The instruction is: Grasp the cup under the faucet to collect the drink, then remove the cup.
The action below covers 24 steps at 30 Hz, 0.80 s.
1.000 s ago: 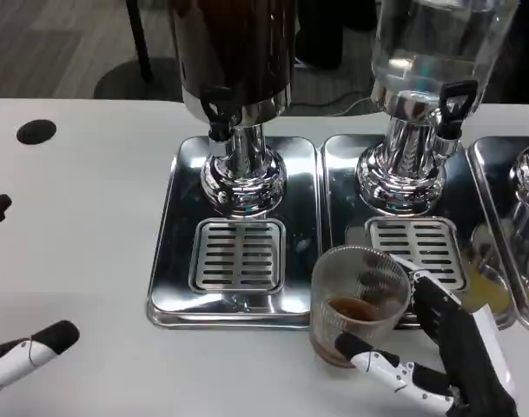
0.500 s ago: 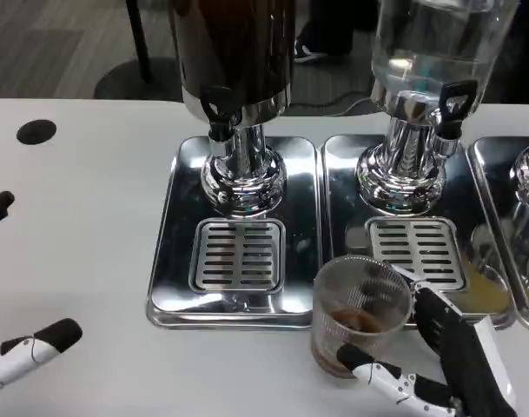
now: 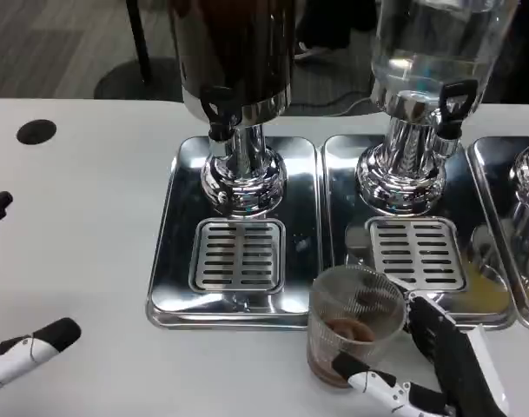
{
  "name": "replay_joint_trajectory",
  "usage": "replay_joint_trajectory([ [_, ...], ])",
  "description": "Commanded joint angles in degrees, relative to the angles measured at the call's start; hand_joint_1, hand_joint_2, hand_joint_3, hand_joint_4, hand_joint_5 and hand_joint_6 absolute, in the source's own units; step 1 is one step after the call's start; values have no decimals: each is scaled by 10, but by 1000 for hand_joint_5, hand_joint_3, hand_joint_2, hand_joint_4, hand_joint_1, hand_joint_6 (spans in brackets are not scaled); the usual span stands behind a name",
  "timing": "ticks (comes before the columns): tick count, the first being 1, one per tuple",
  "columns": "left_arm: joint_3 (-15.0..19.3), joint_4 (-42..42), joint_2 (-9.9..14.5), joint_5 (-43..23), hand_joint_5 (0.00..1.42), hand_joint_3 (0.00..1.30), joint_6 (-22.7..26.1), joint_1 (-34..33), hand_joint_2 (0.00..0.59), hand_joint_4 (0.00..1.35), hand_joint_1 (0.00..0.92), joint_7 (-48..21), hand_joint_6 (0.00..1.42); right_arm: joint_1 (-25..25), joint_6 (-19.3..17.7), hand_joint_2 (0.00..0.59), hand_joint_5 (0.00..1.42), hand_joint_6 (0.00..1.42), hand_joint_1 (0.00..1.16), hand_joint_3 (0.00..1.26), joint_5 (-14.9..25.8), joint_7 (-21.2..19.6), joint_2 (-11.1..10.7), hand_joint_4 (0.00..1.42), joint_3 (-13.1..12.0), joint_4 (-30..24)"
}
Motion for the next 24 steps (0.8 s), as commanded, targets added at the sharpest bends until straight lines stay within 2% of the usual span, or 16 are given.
replay_joint_trajectory([
  [1,-1,-2,3,2,0,0,2,0,41,0,0,-6,0,-13,-28,244,477,321,824,379,-4,-10,5,452,0,7],
  [24,3,-11,4,-1,0,0,3,1,41,0,0,-8,0,-32,-55,238,481,326,842,389,-41,-45,6,466,2,70],
])
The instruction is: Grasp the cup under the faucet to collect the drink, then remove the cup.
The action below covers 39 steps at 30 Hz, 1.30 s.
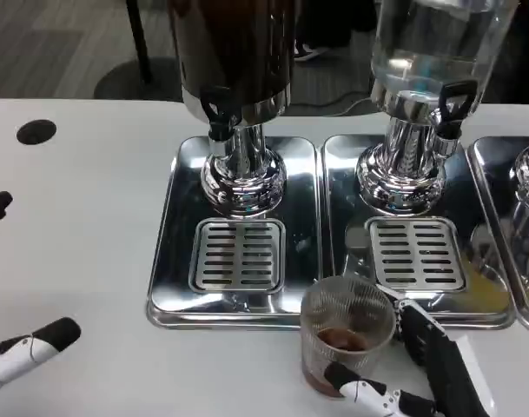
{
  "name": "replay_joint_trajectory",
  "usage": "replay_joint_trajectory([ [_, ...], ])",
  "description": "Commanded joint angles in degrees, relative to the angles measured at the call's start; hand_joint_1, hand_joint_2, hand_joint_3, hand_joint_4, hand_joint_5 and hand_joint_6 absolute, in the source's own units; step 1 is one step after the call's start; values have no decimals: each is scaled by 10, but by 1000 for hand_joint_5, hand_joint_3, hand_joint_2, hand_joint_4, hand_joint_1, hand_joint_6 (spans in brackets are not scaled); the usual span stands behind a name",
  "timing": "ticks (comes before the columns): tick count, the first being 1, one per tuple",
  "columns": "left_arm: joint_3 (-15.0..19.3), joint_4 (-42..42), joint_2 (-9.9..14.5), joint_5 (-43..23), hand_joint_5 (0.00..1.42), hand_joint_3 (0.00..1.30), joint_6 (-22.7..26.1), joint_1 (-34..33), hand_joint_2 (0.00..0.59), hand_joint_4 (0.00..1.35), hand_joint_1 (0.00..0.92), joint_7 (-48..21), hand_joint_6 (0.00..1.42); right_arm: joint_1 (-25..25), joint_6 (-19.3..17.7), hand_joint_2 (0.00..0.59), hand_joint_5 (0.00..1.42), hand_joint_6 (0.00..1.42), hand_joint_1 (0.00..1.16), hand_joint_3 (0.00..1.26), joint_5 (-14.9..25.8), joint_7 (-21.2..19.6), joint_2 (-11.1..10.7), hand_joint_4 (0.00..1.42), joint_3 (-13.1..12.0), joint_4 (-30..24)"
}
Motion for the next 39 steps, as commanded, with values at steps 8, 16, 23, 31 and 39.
replay_joint_trajectory([
  [8,3,-11,3,-1,0,0,1,4,41,0,0,-7,0,-12,-36,222,458,326,867,366,-18,-29,-2,391,6,18],
  [16,3,-11,3,-1,0,0,1,2,41,0,0,-7,0,-11,-43,199,283,309,871,194,-21,-31,-7,160,13,11],
  [23,1,-13,2,0,0,0,3,1,41,0,0,-7,0,-9,-48,190,226,285,862,126,-22,-28,-9,110,15,10],
  [31,2,-14,2,1,0,0,3,3,41,0,0,-6,0,-8,-51,186,141,235,853,79,-17,-25,-11,14,16,11],
  [39,0,-13,1,3,0,0,3,2,45,0,0,-5,0,-5,-51,195,101,204,840,43,-6,-15,-14,0,19,2],
])
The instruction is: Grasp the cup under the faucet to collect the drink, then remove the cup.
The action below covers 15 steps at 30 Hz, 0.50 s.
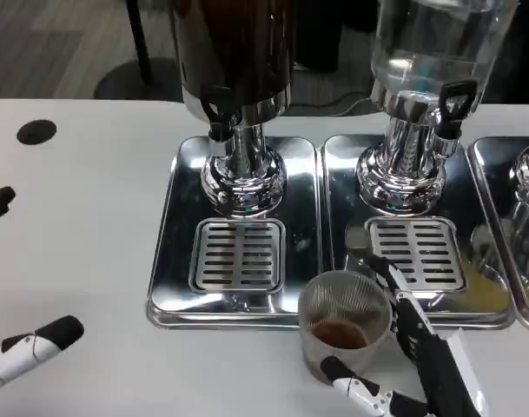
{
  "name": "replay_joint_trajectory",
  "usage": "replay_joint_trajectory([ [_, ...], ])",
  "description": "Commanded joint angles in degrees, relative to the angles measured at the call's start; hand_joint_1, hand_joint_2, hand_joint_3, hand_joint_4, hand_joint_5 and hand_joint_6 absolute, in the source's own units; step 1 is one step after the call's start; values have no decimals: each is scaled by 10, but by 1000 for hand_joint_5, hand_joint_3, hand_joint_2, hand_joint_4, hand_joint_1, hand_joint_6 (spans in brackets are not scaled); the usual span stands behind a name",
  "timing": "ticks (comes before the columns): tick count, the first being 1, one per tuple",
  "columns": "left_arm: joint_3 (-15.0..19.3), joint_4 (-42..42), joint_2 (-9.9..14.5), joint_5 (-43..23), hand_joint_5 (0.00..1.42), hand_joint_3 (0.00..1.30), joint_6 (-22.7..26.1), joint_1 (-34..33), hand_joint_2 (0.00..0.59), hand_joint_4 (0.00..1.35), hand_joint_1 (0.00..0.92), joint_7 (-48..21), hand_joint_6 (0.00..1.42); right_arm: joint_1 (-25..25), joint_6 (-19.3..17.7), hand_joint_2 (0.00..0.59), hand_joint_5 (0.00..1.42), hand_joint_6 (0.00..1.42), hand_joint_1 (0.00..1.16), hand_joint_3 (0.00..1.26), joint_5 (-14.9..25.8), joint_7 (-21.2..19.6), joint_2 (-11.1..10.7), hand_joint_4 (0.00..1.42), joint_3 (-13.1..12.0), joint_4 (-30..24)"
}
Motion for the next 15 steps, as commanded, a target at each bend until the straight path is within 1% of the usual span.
replay_joint_trajectory([
  [1,-1,-2,1,3,0,0,2,1,45,0,0,-5,0,3,-8,195,100,204,839,41,15,9,-5,0,1,-14],
  [5,-2,-1,1,3,0,0,3,0,46,0,0,-5,0,6,-6,192,79,187,828,8,22,16,-8,0,3,-19],
  [15,-9,16,3,6,0,0,4,-12,46,0,0,-4,0,22,2,197,63,174,808,3,45,41,-14,0,4,-52],
])
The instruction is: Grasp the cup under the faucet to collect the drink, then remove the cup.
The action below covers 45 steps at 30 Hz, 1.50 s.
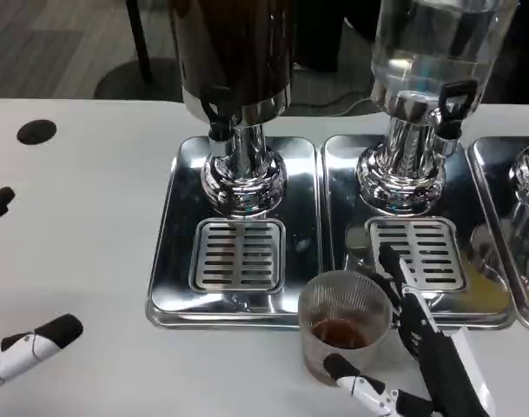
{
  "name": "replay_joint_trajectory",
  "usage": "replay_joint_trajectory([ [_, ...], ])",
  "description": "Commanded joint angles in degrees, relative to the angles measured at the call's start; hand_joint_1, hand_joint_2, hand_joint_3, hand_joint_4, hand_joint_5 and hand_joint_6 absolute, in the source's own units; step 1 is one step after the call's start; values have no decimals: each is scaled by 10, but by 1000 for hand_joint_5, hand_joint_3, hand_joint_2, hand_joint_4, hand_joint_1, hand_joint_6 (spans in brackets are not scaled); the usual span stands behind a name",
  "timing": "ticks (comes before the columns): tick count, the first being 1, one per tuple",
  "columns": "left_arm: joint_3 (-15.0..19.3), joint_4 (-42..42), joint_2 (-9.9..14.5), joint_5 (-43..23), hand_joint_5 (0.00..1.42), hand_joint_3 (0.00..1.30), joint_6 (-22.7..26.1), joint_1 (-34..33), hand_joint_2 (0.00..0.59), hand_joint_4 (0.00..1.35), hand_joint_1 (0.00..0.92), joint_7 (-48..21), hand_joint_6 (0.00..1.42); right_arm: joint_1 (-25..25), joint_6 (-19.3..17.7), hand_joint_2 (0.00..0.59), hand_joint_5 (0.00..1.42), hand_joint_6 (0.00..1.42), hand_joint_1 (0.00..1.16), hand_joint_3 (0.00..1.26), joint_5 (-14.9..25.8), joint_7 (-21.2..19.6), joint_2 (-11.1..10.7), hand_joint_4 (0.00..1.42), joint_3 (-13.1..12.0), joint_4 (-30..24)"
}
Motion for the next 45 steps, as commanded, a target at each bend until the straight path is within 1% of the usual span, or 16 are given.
replay_joint_trajectory([
  [1,-10,11,3,7,0,0,4,-10,46,0,0,-4,0,15,3,197,62,173,807,3,18,12,-4,0,-2,-26],
  [8,-20,22,4,9,0,0,4,-21,46,0,0,-1,0,37,13,202,54,168,797,2,48,30,-9,0,-10,-66],
  [10,-23,25,4,9,0,0,4,-24,46,0,0,-1,0,43,17,212,52,166,779,2,60,38,-12,0,-13,-81],
  [13,-27,30,4,10,0,0,3,-27,46,0,0,0,0,46,29,226,52,166,767,12,93,56,-22,0,-25,-112],
  [17,-31,34,2,10,0,0,1,-29,46,0,0,2,0,42,52,229,62,166,762,22,120,74,-36,0,-46,-145],
  [21,-34,39,0,8,0,0,-1,-31,46,0,0,4,0,28,78,237,73,166,754,32,143,93,-53,0,-71,-163],
  [24,-37,45,-2,7,0,0,-1,-34,46,0,0,7,0,5,103,268,91,164,733,68,151,103,-77,43,-101,-161],
  [26,-39,49,-3,7,0,0,-2,-35,46,0,0,10,0,-12,117,310,122,174,698,117,152,109,-92,107,-119,-148],
  [28,-44,52,-5,11,0,0,-4,-36,46,0,0,15,0,-32,131,360,150,178,663,169,137,106,-108,176,-133,-125],
  [30,-50,60,-8,17,0,0,-5,-38,46,0,0,24,0,-51,141,438,205,200,638,237,99,85,-125,247,-144,-99],
  [34,-60,78,-9,35,0,0,-12,-42,45,0,0,44,0,-66,144,578,266,228,620,317,32,46,-140,328,-149,-81],
  [35,-62,86,-9,37,0,0,-16,-43,43,0,0,50,0,-71,146,584,281,232,612,342,10,32,-147,351,-148,-75],
  [38,-68,103,-10,37,0,0,-25,-42,41,0,0,66,0,-83,149,586,307,247,601,374,-38,-2,-161,393,-144,-58],
  [40,-69,108,-11,39,0,0,-29,-40,40,0,0,75,0,-87,150,586,323,264,608,390,-64,-26,-167,407,-142,-52],
  [42,-67,113,-15,35,0,0,-31,-38,39,0,0,83,0,-89,154,586,345,273,619,406,-94,-54,-173,422,-140,-52],
  [45,-65,117,-20,29,0,0,-27,-37,39,0,0,88,0,-85,172,586,349,275,629,419,-154,-108,-182,431,-134,-66],
])
